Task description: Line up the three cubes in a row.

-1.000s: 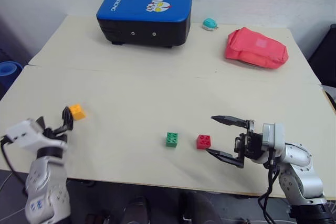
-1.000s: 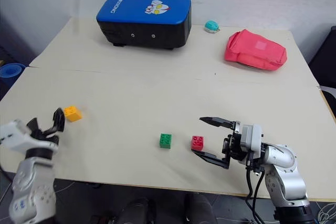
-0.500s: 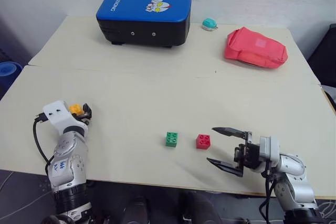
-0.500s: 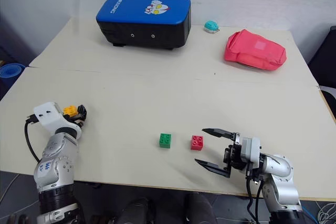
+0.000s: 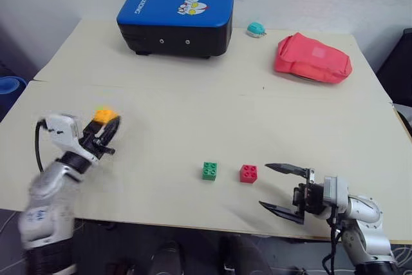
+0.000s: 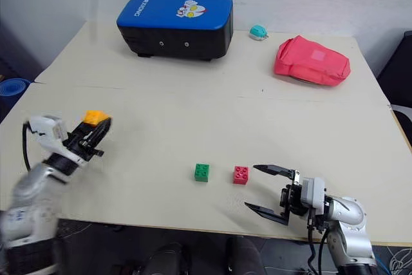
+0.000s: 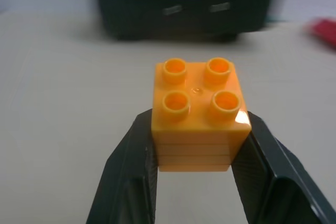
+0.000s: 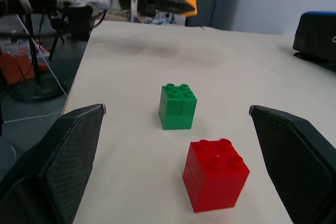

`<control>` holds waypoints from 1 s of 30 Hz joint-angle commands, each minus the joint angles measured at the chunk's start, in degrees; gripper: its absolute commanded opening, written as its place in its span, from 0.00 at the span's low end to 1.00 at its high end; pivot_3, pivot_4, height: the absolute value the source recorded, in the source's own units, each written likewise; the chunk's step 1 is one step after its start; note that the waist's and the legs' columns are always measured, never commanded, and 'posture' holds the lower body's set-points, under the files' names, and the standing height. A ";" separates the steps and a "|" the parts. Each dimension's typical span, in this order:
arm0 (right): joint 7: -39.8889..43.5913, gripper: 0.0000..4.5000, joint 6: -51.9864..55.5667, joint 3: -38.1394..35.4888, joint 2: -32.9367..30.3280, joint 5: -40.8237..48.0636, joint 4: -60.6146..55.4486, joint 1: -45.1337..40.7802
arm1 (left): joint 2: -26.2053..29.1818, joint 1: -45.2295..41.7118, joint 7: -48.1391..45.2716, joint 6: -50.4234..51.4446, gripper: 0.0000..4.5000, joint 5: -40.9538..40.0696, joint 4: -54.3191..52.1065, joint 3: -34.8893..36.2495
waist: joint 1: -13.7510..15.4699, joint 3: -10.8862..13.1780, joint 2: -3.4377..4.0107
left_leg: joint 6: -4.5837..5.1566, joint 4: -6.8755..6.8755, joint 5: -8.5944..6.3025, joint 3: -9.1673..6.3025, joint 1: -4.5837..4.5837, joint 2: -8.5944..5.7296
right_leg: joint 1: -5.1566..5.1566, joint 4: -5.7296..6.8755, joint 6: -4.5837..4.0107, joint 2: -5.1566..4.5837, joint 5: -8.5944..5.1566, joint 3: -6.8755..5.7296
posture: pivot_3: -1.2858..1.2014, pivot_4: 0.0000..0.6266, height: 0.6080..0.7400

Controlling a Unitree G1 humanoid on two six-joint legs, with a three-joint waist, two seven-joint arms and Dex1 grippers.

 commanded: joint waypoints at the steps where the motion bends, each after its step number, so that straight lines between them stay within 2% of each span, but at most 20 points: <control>1: 0.89 1.00 0.74 -3.50 -3.17 1.85 -1.41 0.49 | 11.31 1.02 -29.09 -10.86 0.34 3.43 6.52 -9.03 | 0.00 -0.01 0.14 | 0.00 0.00 0.00 0.00 0.01 -0.01 | 0.01 -0.01 -0.03 0.00 -0.02 0.00 | 0.52 0.24 1.00; 3: 1.27 1.00 0.93 -4.48 -4.56 1.85 -0.89 0.68 | 16.03 -2.35 -41.86 -18.64 0.34 7.03 12.37 -15.64 | 0.00 0.00 0.20 | 0.02 -0.05 -0.01 0.01 0.03 -0.01 | -0.01 -0.01 -0.09 0.00 -0.05 -0.01 | 0.52 0.24 1.00; 6: 0.74 1.00 1.41 -5.74 -5.61 1.85 -0.98 1.16 | 14.85 -11.96 -50.94 -28.40 0.34 10.71 23.33 -23.41 | 0.40 0.02 0.24 | 0.24 -0.08 -0.12 -0.04 -0.04 0.01 | -0.05 -0.01 -0.14 0.00 -0.07 -0.06 | 0.52 0.24 1.00; 10: -1.21 1.00 2.62 -6.95 -5.85 2.25 -5.19 4.30 | 11.36 -22.14 -51.67 -35.57 0.34 12.08 35.96 -31.95 | 0.52 0.02 0.24 | 0.38 0.00 -0.15 -0.08 -0.13 0.00 | -0.06 0.00 -0.05 0.01 -0.03 -0.09 | 0.52 0.24 1.00; 15: -4.10 1.00 2.70 -8.42 -5.13 1.70 -9.32 9.17 | 7.22 -29.51 -51.67 -40.61 0.34 12.27 47.64 -35.37 | -0.30 0.05 0.19 | 0.31 0.15 -0.11 0.08 -0.18 0.02 | -0.09 -0.03 0.11 0.08 -0.02 -0.01 | 0.52 0.24 1.00; 21: -4.50 1.00 0.35 -9.59 -4.39 1.22 -9.23 12.97 | 4.57 -31.64 -51.67 -43.59 0.34 11.67 51.67 -39.27 | -0.35 0.08 0.13 | 0.34 0.29 -0.13 0.05 -0.17 0.00 | -0.08 0.13 0.15 0.07 -0.02 0.00 | 0.52 0.24 1.00; 30: -4.64 1.00 -1.43 -9.97 -4.37 1.81 -9.41 15.03 | 2.08 -32.28 -51.67 -43.66 0.34 12.28 54.22 -39.66 | 0.15 0.09 0.13 | 0.36 0.42 -0.13 0.03 -0.14 -0.01 | -0.08 0.29 0.15 0.05 -0.02 0.02 | 0.52 0.24 1.00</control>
